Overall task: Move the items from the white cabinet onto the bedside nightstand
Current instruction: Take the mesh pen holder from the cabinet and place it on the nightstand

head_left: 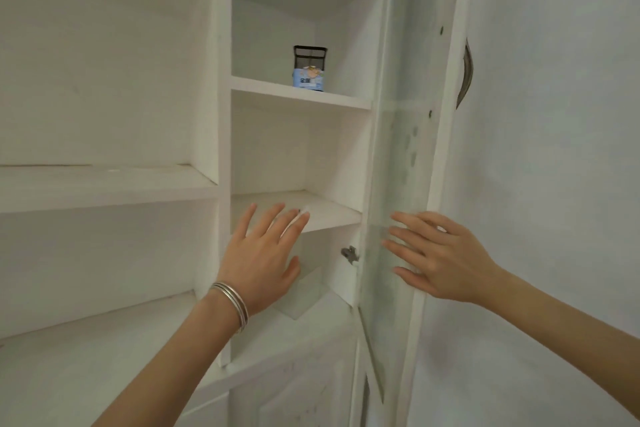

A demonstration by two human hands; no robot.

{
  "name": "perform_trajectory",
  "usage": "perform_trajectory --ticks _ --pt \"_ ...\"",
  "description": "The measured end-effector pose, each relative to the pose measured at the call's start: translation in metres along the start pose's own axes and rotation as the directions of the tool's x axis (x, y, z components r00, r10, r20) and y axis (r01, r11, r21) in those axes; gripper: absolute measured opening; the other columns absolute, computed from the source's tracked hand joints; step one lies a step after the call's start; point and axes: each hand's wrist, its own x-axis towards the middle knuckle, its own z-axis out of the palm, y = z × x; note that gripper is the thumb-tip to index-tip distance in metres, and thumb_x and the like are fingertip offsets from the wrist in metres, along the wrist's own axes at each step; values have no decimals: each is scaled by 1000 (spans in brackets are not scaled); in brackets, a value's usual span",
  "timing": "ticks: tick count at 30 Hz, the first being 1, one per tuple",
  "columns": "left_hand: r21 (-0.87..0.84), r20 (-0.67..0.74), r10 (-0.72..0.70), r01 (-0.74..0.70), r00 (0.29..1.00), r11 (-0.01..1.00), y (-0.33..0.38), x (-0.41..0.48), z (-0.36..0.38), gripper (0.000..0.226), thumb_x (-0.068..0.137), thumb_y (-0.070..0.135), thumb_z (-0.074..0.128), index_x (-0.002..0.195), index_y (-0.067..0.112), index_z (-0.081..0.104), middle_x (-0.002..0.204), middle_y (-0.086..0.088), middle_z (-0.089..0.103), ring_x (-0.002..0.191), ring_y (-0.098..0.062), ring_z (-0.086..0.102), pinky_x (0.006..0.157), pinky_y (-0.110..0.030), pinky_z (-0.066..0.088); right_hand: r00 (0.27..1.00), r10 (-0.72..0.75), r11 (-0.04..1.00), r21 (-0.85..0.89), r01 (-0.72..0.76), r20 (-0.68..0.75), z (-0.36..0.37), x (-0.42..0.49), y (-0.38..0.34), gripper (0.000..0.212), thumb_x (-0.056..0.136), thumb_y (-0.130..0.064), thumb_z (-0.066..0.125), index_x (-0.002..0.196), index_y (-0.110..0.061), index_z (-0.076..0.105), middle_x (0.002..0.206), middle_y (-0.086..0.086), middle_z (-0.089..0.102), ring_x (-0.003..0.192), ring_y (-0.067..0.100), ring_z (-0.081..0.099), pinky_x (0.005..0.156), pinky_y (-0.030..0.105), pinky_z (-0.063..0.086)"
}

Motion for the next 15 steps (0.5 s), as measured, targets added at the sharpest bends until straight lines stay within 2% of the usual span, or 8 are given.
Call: perform_trajectory --ticks 5,10,15 --pt "-3 52 -20 21 998 1000 57 15 -5 59 79 36 36 130 13 54 125 -5 60 121 -26 50 104 -51 31 988 66 996 47 -74 141 -6 -54 28 41 94 -43 46 117 -14 64 124 9 61 122 28 51 109 44 30" --pt "12 110 -36 34 993 999 91 18 -4 58 79 37 36 127 12 57 123 -6 61 118 -28 53 104 -51 31 967 88 992 62 -105 238 -9 -100 53 42 97 -42 40 122 -15 61 129 9 58 120 30 52 109 52 27" --pt "31 159 -74 70 984 997 103 27 -8 58 79 38 35 126 12 58 122 -7 62 116 -29 55 99 -54 40 927 204 967 84 -242 316 -2 -130 72 47 97 -43 32 126 -17 59 132 9 55 120 31 51 107 57 27"
